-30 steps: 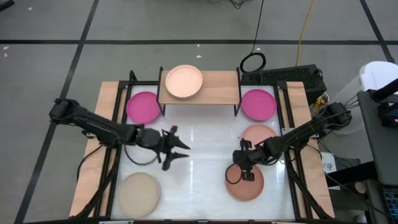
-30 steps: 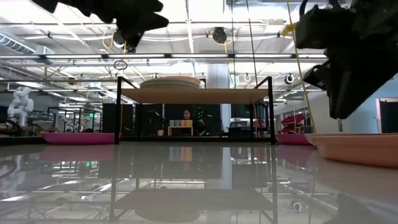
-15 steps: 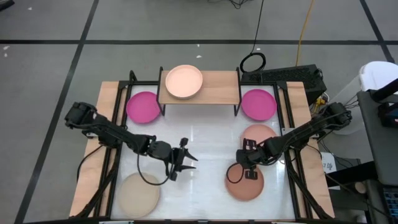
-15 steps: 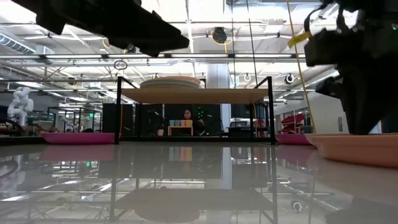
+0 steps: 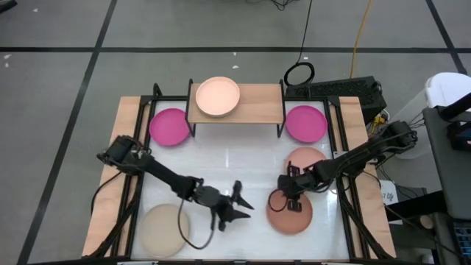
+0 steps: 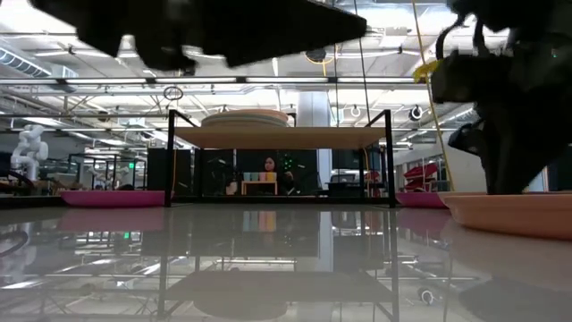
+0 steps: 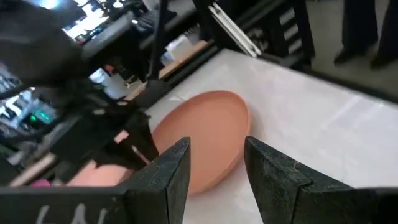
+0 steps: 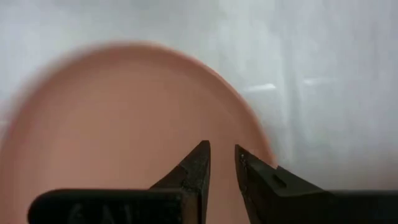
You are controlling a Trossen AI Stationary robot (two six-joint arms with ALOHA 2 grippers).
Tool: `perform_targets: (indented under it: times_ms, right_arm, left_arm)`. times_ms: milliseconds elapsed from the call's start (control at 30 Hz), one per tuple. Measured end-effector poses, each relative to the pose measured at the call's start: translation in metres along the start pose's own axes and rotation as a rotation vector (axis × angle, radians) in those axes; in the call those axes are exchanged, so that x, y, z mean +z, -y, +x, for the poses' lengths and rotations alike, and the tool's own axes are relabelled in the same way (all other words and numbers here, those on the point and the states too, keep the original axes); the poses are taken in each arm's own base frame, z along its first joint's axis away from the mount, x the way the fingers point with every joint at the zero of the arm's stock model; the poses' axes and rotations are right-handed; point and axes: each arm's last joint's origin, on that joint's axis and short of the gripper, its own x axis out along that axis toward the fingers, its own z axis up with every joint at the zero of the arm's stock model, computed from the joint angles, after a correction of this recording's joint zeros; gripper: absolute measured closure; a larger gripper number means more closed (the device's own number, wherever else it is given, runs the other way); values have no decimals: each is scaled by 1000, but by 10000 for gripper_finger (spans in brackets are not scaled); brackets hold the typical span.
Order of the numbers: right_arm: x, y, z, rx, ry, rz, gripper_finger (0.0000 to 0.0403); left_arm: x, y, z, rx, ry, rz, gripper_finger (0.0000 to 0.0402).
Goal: Place and stack plates onto a shelf
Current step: Stack the brown plate on top of the light orange plate on the shelf
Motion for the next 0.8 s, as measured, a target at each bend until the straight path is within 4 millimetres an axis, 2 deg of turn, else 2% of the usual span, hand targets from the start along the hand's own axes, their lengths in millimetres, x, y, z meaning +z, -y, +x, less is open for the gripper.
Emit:
perform_targets:
  times_ms: [133,267,500,633,800]
  right_arm:
    - [9,-5,-15,80,88,4,346]
    - [19,-10,-42,144,254,-26,346]
    - [25,-11,-85,187,517,-105,346]
    - [24,-10,-98,169,594,-115,346]
    - [24,-9,-103,171,618,-123,346]
  left_arm:
    - [4,0,28,-39,-64,105,245]
    - [6,-3,51,-84,-138,167,245]
    - [2,-10,75,-199,-248,227,245]
    - [1,-15,84,-225,-236,264,245]
    - [-6,-18,94,-250,-220,292,245]
